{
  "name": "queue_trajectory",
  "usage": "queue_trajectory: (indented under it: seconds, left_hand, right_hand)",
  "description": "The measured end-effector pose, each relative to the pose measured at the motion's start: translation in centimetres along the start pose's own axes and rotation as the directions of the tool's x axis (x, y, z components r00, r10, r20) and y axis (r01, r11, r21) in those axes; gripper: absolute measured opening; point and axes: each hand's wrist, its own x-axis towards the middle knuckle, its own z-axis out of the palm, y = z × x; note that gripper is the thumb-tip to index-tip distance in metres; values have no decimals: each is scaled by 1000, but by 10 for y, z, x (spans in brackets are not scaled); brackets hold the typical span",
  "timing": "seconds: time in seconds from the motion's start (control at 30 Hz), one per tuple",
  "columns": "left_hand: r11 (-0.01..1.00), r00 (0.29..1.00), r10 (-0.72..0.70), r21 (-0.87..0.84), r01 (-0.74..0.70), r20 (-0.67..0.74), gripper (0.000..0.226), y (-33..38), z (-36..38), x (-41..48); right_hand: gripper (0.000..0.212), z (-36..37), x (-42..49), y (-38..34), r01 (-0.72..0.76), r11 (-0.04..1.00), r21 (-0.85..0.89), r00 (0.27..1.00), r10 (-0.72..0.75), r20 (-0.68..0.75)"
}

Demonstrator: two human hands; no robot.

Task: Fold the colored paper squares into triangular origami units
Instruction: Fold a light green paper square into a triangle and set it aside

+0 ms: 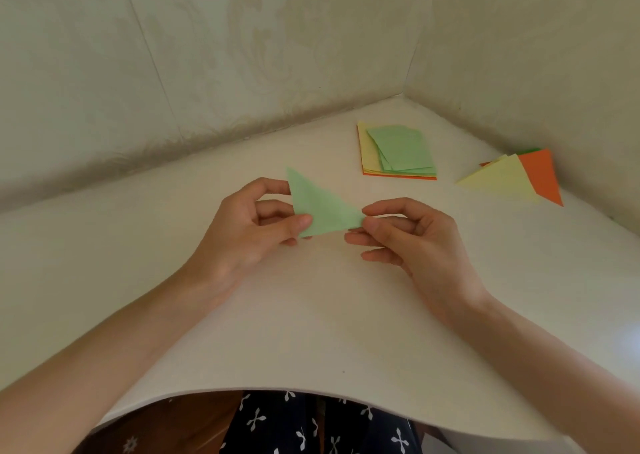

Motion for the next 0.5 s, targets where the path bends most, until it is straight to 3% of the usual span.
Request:
queue_trajectory:
  seconds: [0.1,0.23,0.4,0.5]
  left_hand:
    - [997,996,81,0,-82,-40,32,-1,1,0]
    - [996,995,87,10,-87,-42,32,-4,2,-1]
    - [993,995,88,77,-84,-49,22,-7,3,0]
    - [935,982,158,335,-117,-100,24,-15,5,-2]
  right_hand:
    - [10,3,5,-1,-106,994,35,991,103,86]
    - [10,4,7,2,-64,998,11,997,63,41]
    - [11,1,10,3,106,929,-355,994,-97,42]
    - [15,-3,9,7,109,852,-511,994,-99,46]
